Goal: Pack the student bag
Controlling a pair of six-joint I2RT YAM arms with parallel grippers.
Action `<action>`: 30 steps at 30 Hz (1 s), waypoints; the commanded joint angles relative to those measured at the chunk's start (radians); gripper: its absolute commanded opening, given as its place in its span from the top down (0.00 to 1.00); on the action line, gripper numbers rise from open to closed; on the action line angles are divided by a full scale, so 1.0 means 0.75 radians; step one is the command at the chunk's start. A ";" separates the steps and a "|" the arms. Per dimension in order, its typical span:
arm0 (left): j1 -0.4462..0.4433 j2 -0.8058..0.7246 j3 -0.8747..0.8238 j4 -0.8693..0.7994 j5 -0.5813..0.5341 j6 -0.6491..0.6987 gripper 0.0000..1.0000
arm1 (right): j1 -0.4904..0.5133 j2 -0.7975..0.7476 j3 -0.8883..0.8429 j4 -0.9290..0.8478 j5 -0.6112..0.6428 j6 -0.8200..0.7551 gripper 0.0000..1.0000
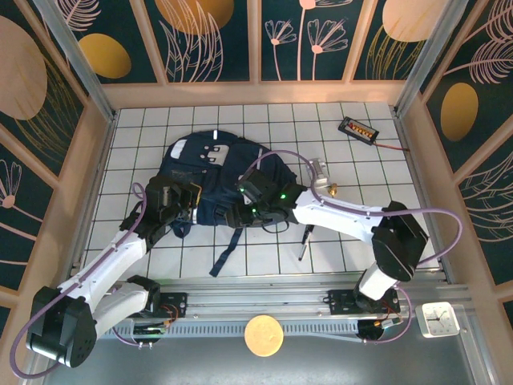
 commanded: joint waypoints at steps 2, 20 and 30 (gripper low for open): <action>-0.006 -0.052 0.041 0.097 0.071 0.013 1.00 | 0.006 0.049 0.059 0.023 0.029 0.028 0.43; -0.008 -0.066 0.078 0.066 0.081 0.007 1.00 | 0.038 0.229 0.277 -0.173 0.358 0.108 0.51; -0.007 -0.076 0.064 0.075 0.081 0.000 1.00 | 0.069 0.243 0.305 -0.223 0.445 0.082 0.85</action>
